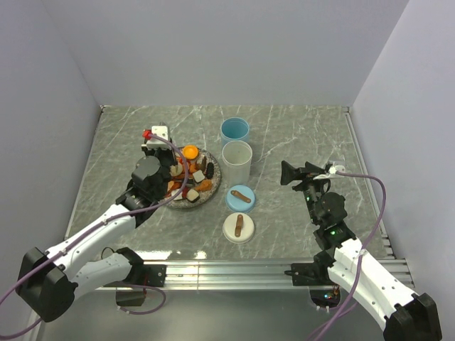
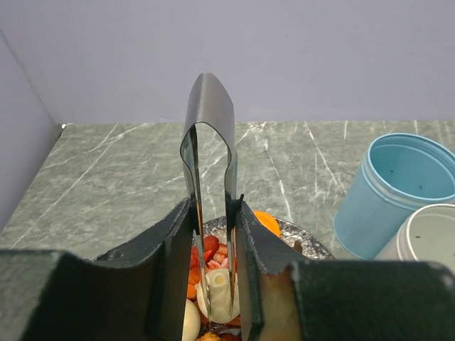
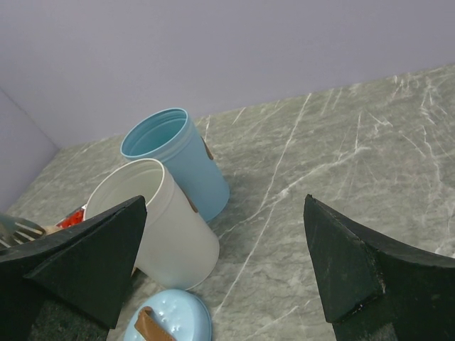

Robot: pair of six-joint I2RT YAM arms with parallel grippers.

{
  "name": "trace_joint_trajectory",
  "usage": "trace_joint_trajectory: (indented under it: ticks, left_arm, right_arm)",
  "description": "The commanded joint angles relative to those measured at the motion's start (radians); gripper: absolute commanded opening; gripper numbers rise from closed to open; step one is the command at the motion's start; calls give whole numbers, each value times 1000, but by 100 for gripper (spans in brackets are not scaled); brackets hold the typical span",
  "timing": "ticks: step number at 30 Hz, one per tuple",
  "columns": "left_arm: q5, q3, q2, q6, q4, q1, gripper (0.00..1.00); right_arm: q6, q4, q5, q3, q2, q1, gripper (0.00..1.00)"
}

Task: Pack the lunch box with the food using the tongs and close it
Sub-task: Pick up the food using the clamp

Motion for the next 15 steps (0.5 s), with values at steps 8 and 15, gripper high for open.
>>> trace_joint_trajectory:
  ticks: [8, 15]
  left_arm:
    - [76, 116, -47, 18, -17, -55, 9]
    - [98, 259, 2, 72, -63, -167, 8]
  right_arm:
    - [-10, 38, 2, -9, -10, -8, 98]
    - [-5, 36, 14, -9, -15, -6, 98]
